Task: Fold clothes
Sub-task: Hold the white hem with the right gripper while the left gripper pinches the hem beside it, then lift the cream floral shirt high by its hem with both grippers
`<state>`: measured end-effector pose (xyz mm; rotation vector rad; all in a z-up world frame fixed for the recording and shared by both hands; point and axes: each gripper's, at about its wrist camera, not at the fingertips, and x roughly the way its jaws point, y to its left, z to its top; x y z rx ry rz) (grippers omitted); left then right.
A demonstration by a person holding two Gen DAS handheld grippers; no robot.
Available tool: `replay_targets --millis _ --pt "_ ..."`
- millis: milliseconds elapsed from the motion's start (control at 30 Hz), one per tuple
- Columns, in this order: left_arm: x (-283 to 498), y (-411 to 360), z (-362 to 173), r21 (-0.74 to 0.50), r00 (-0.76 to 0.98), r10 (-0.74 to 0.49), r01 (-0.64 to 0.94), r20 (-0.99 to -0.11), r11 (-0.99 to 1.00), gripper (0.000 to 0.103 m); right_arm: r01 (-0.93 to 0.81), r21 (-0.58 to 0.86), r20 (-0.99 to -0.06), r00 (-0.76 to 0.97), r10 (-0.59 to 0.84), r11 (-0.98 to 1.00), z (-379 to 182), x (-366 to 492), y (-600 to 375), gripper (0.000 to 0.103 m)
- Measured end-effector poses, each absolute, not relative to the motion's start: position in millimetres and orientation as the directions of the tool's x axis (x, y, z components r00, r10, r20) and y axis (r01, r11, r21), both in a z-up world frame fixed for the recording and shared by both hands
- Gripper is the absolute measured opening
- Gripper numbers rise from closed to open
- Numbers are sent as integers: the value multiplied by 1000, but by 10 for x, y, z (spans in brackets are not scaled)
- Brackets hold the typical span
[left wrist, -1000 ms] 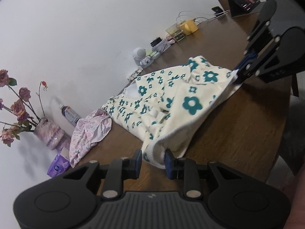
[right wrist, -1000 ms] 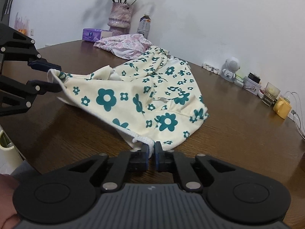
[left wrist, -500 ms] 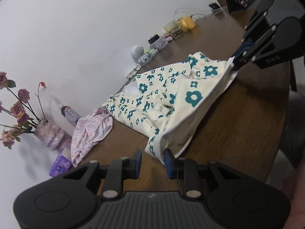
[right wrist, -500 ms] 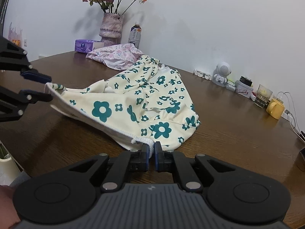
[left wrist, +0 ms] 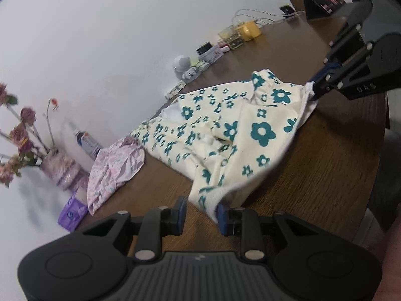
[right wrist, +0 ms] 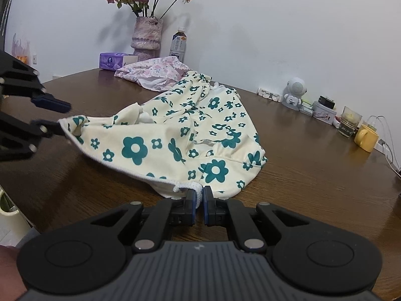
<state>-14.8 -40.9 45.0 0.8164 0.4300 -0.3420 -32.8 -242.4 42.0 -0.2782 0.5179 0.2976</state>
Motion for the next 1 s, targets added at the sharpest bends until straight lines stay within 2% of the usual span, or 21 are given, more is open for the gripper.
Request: replay_targets --millis 267,400,567,1000 --pt "-28 -487 389 631 863 -131 452 -487 631 24 -344 -172 -524 825 210 923 419 -311 -2436 5" --pt "-18 -485 363 623 861 -132 452 -490 639 14 -345 -164 -528 822 213 924 409 -285 -2426 5" --pt "-18 -468 331 601 861 -137 447 -490 663 7 -338 -149 -539 816 210 929 390 -260 -2445 5" --pt "13 -459 289 569 865 -129 424 -484 705 10 -330 -167 -567 803 183 929 329 -196 -2402 8"
